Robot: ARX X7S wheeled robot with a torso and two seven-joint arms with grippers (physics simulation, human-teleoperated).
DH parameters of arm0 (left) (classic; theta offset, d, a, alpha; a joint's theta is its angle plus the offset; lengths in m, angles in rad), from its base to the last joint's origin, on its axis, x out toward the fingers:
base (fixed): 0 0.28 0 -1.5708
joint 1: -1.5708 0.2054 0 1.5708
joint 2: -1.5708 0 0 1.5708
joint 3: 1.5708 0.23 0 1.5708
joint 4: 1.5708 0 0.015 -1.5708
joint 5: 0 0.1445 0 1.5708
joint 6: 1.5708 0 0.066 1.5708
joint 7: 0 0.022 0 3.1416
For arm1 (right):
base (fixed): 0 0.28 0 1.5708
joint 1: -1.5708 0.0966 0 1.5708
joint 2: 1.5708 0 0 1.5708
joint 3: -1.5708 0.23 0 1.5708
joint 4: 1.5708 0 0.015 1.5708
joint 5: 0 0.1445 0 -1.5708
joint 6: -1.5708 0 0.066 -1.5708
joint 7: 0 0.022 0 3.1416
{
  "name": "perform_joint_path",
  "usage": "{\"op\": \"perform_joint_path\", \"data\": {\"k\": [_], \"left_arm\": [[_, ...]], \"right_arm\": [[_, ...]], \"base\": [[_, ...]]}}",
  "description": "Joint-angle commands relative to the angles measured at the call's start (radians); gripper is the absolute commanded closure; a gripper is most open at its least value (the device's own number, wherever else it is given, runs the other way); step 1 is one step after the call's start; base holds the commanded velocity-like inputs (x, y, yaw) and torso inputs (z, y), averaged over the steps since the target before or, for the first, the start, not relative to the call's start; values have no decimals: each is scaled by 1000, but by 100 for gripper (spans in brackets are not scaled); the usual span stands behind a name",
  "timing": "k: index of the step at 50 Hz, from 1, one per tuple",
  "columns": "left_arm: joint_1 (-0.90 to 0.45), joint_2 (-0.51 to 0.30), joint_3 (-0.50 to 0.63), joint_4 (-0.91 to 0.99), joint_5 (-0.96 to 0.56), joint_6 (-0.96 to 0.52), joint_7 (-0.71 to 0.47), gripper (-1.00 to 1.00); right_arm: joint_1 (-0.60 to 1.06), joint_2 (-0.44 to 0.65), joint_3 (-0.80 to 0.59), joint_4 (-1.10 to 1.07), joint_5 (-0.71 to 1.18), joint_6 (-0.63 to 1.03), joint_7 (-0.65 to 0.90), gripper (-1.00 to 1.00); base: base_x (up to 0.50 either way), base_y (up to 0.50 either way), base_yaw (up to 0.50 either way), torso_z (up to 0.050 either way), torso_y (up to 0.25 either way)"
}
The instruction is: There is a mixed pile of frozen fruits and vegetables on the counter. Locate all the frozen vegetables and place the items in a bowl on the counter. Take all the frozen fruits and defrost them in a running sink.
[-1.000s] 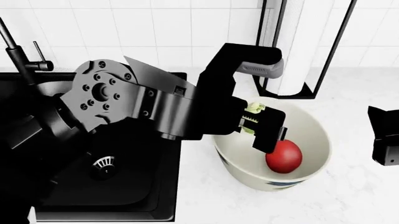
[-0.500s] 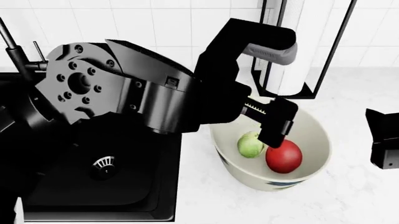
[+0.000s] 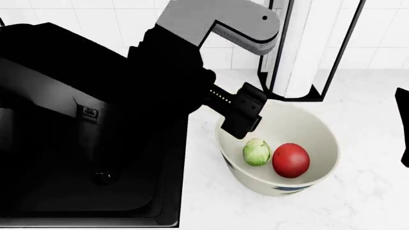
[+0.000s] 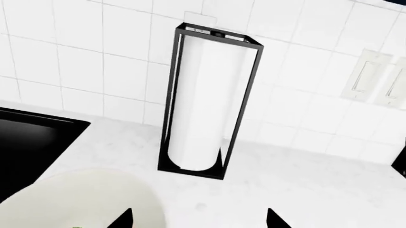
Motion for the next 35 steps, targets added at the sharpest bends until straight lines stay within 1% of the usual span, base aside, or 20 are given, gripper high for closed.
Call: {"op": "perform_joint_path", "data": {"k": [1,9,18,25,35], "left_arm": [[-122,-124,-40,197,-109,29,-233,-100],[-189,-236,-81,294,-176,44,-318,-100],[-158,-368,-140,437,-153,87,-350,-100],[-170,-485,-202,561,-178,133,-383,-100],[-138,-652,-348,754,-180,268,-355,-100]], "right_arm": [[40,-7,58,-74,36,-34,2,-100],[64,-45,92,-120,62,-50,35,-100],[63,-69,112,-184,46,-123,37,-100],[47,-51,120,-226,10,-185,7,-100],[9,1,108,-299,-77,-318,-77,-100]], "base": [[0,0,0,0,0],[0,0,0,0,0],[0,0,0,0,0],[0,0,0,0,0],[0,0,0,0,0]]}}
